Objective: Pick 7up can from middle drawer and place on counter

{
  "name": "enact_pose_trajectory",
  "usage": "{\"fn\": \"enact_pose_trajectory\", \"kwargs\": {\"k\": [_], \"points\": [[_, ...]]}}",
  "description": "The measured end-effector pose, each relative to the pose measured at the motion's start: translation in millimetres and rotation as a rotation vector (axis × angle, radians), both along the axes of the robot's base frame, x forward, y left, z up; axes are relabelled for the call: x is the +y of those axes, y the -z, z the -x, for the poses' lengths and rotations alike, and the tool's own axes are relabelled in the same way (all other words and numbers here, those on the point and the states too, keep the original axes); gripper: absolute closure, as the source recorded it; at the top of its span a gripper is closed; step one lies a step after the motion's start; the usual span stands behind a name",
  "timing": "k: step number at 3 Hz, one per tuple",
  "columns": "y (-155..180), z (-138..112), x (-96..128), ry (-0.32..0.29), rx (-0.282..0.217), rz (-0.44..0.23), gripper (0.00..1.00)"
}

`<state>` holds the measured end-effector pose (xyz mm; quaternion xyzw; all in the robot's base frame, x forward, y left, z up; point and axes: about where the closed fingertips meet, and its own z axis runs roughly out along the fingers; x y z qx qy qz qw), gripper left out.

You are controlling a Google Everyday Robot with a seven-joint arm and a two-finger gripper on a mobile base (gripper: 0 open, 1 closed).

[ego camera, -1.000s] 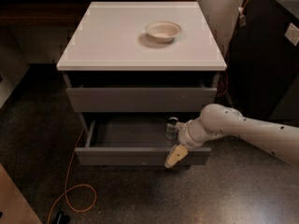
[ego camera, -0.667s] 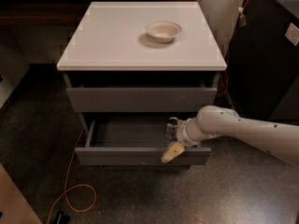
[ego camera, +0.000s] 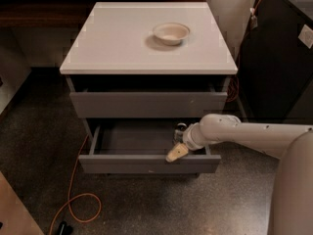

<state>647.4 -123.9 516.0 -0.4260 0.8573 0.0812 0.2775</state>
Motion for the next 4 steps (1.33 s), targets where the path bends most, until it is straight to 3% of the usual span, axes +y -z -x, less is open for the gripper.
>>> {"fn": "enact_pose_trajectory", "kwargs": {"k": [2,4], "points": [[24.1,-46.5,-6.4,0.097,-0.05,-0.092,0.0],[45.7,-82.9,-9.4,0.134,-0.087,-0.163,0.0]]}}
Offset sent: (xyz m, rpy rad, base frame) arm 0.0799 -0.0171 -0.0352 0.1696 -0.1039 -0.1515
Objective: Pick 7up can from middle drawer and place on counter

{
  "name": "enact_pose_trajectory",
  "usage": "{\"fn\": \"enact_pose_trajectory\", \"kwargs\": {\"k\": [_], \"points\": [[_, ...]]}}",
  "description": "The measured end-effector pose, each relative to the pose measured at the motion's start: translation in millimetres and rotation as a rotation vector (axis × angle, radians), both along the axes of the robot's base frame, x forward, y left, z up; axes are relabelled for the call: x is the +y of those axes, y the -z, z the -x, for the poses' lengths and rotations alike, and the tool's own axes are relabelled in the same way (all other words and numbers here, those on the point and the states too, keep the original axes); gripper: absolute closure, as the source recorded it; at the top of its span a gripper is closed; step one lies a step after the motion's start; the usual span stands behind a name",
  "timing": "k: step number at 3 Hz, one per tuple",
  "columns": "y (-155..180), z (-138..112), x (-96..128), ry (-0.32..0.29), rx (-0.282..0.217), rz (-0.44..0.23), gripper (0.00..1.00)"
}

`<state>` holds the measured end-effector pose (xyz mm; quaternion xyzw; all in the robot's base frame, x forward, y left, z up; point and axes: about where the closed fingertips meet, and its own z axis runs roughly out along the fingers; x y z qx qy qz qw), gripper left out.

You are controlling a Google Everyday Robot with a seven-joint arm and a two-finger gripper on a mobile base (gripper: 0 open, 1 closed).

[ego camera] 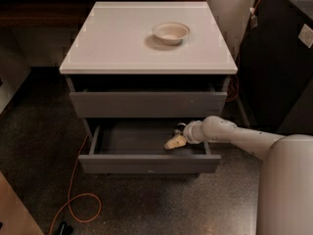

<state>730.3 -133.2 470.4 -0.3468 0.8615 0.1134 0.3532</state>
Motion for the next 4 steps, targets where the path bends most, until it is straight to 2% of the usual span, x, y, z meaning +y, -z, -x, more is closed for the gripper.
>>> {"fn": "enact_pose_trajectory", "kwargs": {"k": [2,3,4], "points": [[16.5,-20.8,-11.8,0.036,-0.038,-0.026,0.0],[22.3,-29.0,-14.6,0.045,-0.051,-0.039,0.17],[24.0,-34.7,-16.3,0.046,-0.059,-0.044,0.41]]}}
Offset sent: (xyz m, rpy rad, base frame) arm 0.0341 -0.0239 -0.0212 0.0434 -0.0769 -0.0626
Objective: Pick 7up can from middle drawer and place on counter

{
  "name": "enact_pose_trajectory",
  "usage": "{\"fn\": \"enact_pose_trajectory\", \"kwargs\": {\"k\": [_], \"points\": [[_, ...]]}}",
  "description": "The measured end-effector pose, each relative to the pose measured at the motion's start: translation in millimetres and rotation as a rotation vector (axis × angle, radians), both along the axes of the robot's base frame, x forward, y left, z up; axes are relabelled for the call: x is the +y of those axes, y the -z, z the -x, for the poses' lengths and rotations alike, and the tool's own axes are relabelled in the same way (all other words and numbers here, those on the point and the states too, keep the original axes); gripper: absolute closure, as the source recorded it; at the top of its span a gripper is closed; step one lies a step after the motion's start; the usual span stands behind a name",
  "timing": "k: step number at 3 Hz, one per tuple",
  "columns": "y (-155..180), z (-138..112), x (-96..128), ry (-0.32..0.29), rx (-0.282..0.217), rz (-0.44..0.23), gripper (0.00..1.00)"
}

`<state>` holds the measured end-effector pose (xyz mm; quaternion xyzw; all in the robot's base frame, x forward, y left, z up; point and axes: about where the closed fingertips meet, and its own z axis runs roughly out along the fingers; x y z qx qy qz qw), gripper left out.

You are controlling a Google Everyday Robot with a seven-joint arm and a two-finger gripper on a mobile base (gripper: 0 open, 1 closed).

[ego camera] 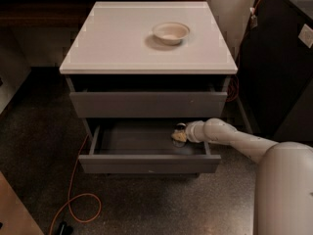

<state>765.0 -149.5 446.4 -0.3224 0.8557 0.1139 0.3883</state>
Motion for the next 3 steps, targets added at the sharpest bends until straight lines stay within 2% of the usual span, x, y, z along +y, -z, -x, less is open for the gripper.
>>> {"fn": "enact_pose_trajectory", "kwargs": {"k": [1,2,3], "points": [[-4.1,0.6,1.5,-0.022,-0.004,0.0,0.64],[-16.0,11.7,12.2,-0.091,-0.004,-0.008,0.88],[-37.4,33.8,29.9,-0.179,-0.018,-0.03,1.0]]}}
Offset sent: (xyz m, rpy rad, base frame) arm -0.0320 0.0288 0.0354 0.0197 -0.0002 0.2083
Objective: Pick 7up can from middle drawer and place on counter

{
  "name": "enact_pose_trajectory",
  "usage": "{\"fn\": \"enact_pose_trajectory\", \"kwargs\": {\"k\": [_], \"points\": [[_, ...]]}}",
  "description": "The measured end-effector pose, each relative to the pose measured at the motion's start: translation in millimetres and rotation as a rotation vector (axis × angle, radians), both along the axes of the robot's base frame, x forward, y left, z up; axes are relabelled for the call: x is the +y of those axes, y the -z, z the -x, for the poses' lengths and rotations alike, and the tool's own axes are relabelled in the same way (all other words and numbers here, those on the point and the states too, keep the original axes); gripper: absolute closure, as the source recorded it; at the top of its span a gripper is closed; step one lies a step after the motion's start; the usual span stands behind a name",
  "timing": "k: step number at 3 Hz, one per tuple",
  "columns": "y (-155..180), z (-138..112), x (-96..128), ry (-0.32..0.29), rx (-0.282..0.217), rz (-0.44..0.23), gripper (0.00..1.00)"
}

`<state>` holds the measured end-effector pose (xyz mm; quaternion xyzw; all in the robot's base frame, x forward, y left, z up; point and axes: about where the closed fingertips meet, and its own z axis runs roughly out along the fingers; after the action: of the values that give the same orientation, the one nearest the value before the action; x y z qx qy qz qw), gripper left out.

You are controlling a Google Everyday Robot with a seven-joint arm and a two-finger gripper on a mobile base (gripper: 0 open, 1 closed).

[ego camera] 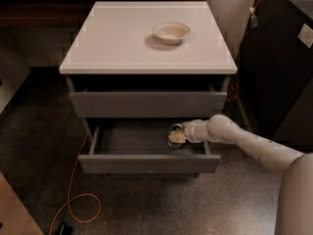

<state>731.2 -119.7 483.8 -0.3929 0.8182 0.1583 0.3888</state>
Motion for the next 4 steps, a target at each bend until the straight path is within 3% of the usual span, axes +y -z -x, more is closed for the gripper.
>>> {"fn": "enact_pose_trajectory", "kwargs": {"k": [2,3,4], "points": [[-65.0,58.1,33.7,-0.175,-0.056,-0.065,1.0],[-98.8,69.1,41.0,-0.256,-0.069,-0.052,1.0],[-156.3,89.4,55.2,-0.393,-0.081,-0.01,1.0]]}}
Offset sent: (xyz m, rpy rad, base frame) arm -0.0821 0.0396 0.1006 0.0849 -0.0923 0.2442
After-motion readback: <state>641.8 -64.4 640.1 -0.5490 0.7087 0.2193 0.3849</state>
